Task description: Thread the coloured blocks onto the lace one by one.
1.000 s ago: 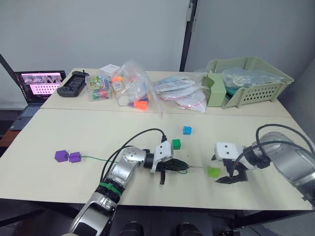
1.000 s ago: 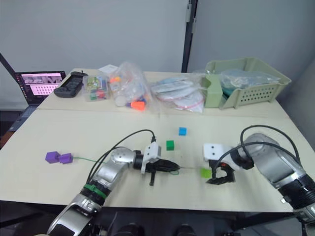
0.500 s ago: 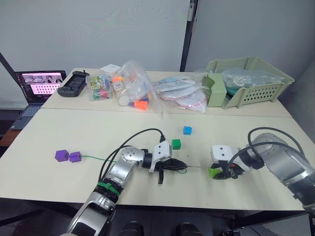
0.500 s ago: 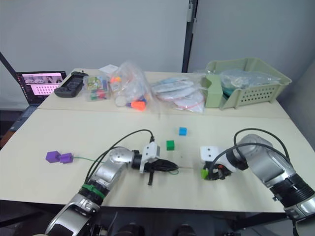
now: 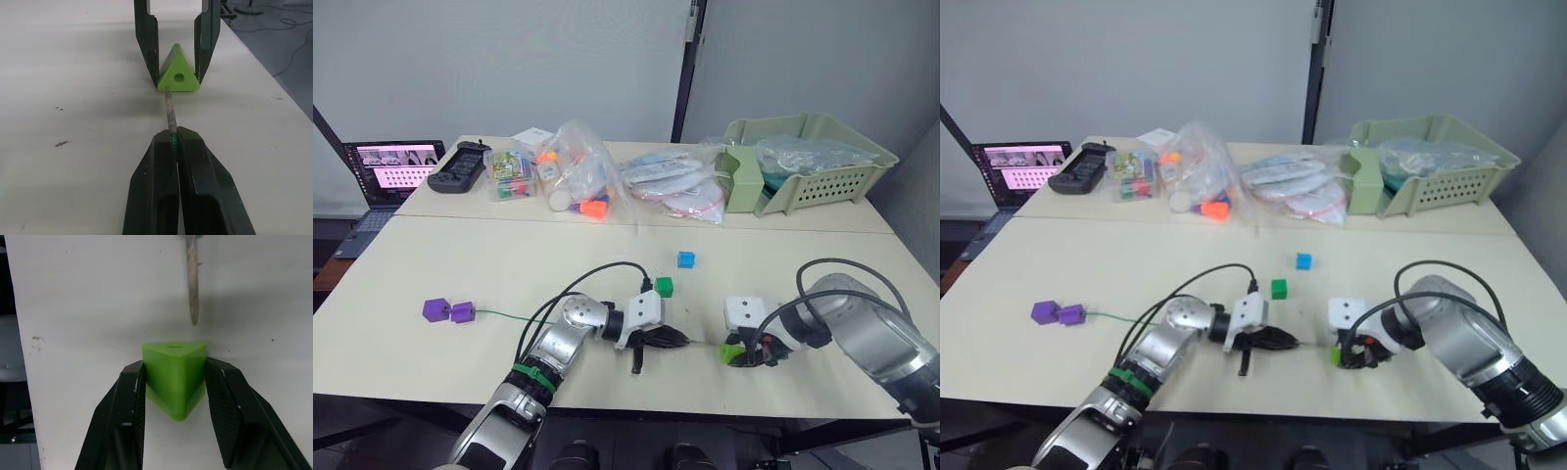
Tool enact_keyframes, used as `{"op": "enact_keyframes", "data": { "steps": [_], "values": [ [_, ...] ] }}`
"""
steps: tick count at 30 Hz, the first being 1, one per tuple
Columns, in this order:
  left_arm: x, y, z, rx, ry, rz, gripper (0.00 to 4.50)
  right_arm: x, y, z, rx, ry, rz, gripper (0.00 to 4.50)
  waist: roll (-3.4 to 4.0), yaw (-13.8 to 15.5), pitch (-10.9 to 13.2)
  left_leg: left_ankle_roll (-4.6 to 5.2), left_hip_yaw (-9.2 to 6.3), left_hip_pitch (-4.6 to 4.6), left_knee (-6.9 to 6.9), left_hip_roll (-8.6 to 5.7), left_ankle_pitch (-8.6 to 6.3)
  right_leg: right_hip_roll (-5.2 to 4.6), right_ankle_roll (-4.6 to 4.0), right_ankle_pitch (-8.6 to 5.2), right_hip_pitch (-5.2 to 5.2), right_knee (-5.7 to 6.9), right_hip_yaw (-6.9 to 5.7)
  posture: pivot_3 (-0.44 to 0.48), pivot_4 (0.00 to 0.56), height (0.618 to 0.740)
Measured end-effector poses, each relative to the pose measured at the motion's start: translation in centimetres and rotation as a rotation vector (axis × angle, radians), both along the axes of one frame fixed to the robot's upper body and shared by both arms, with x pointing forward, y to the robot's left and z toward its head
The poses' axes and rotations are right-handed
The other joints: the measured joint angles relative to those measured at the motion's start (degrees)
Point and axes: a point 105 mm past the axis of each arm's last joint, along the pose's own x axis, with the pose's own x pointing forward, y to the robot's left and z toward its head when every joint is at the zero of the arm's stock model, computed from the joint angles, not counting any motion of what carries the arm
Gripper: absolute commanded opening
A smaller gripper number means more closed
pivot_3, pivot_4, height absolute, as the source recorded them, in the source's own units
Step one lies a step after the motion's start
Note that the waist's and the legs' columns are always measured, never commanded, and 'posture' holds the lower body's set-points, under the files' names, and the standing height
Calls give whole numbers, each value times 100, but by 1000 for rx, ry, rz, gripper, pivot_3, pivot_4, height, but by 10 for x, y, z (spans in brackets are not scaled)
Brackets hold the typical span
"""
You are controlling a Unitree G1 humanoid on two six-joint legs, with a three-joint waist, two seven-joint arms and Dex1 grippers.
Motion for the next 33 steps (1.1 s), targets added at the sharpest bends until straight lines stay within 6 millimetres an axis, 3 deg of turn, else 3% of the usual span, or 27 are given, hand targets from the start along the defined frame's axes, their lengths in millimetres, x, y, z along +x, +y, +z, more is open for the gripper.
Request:
{"op": "enact_keyframes", "data": {
  "steps": [33],
  "values": [
    [-5,-7,3,-31,35,-35,0,1,1,-3,40,-17,-63,1260,-2,-19,-1,0,2,9,2,6,0,8,-1,0,9,1,0,0,150,734]
  ]
}}
